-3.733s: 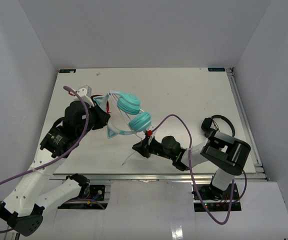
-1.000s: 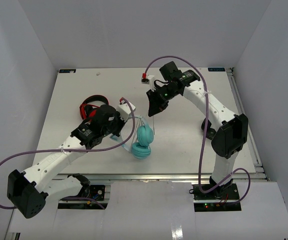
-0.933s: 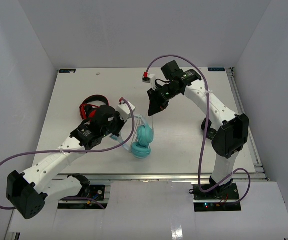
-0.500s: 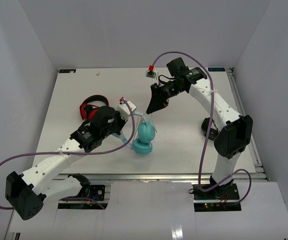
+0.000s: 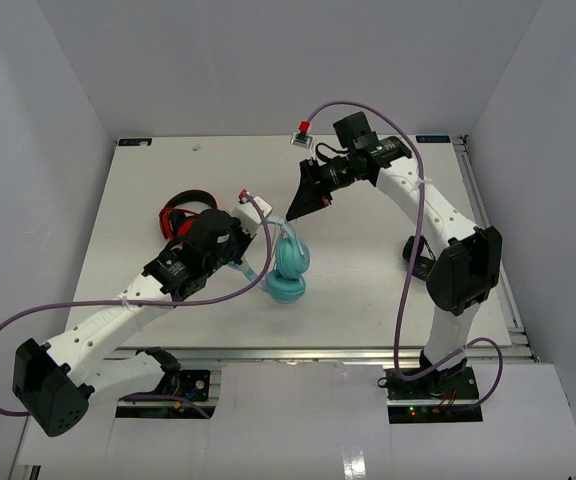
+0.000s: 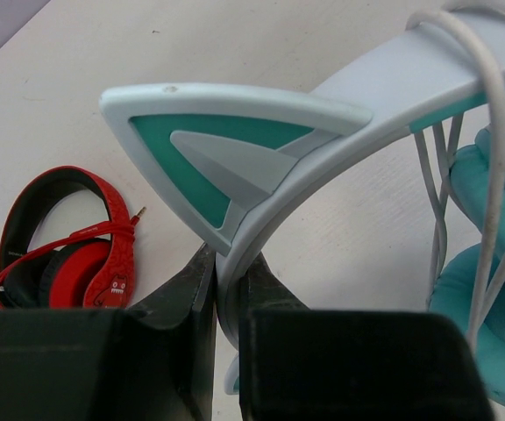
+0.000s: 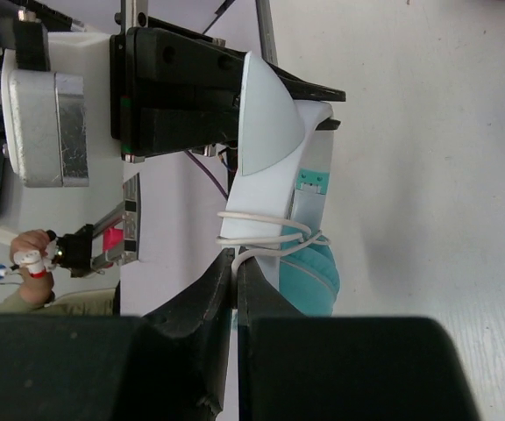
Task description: Wrap the headphones
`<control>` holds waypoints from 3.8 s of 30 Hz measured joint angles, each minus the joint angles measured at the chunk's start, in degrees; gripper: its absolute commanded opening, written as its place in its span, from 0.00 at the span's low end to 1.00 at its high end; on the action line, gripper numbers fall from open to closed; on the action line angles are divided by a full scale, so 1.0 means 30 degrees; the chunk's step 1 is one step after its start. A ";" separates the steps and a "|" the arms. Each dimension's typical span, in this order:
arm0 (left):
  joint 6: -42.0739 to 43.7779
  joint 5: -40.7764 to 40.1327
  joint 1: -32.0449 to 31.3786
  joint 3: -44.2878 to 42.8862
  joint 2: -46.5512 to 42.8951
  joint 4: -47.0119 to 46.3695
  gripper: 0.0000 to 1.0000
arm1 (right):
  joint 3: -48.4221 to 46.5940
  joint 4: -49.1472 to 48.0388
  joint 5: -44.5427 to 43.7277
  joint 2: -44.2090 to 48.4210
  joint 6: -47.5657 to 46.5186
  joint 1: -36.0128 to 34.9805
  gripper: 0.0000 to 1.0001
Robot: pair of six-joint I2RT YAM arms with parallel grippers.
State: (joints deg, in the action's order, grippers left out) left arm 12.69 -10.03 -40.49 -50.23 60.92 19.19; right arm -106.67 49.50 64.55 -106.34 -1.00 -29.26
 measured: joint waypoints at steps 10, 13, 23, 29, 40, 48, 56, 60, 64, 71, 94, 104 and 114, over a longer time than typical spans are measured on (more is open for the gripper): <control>0.0046 -0.0886 0.0002 -0.0011 0.0336 0.1558 0.00 | 0.3201 -0.3968 -0.1790 0.0772 0.3645 -0.1002 0.09; -0.0081 -0.1040 0.0006 -0.0028 0.0404 0.1803 0.00 | 0.3656 -0.4496 -0.3184 0.1483 0.4262 -0.1492 0.09; -0.0931 -0.1706 0.0007 -0.0579 0.0822 0.2719 0.00 | 0.4670 -0.5455 -0.7978 0.3153 0.5804 -0.2848 0.09; -0.1642 -0.2057 0.0007 -0.1078 0.1640 0.4149 0.00 | 0.5853 -0.6396 -1.0561 0.3795 0.6541 -0.3876 0.09; -0.3662 -0.2222 -0.0087 -0.2209 0.2011 0.5394 0.00 | 0.7642 -0.8937 -1.4111 0.5207 0.8198 -0.6110 0.08; -0.5823 -0.2462 -0.0123 -0.3137 0.2133 0.6698 0.00 | 0.8808 -1.0143 -1.6863 0.6072 0.8420 -0.7335 0.08; -0.8638 -0.2071 -0.0216 -0.3676 0.2116 0.7238 0.00 | 1.0146 -1.1607 -2.0176 0.7259 0.8741 -0.8460 0.08; -0.9716 -0.1879 -0.0240 -0.3676 0.1958 0.7345 0.00 | 1.0235 -1.1973 -2.1985 0.7323 0.8786 -0.9207 0.08; -1.0503 -0.1856 -0.0248 -0.3676 0.1567 0.7590 0.00 | 1.0235 -1.2258 -2.3945 0.7320 0.8789 -1.0072 0.10; -1.1497 -0.1975 -0.0248 -0.3676 0.1246 0.7421 0.00 | 1.0255 -1.2464 -2.5739 0.7320 0.8850 -1.1378 0.12; -1.2196 -0.2993 -0.0327 -0.3661 0.0691 0.7381 0.00 | 1.2166 -1.2940 -2.8117 0.8304 0.9124 -1.2504 0.10; -1.2190 -0.3158 -0.0436 -0.3661 0.1269 0.7779 0.00 | 1.3266 -1.3082 -2.8625 0.9287 0.9124 -1.2754 0.08; -1.2208 -0.3177 -0.0455 -0.3670 0.1460 0.8053 0.00 | 1.3978 -1.3423 -2.9042 0.9331 0.9211 -1.2796 0.13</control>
State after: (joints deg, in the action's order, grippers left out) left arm -23.94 -19.56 -41.85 -61.24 65.30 43.35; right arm -64.74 9.23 -22.57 -78.35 26.63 -67.65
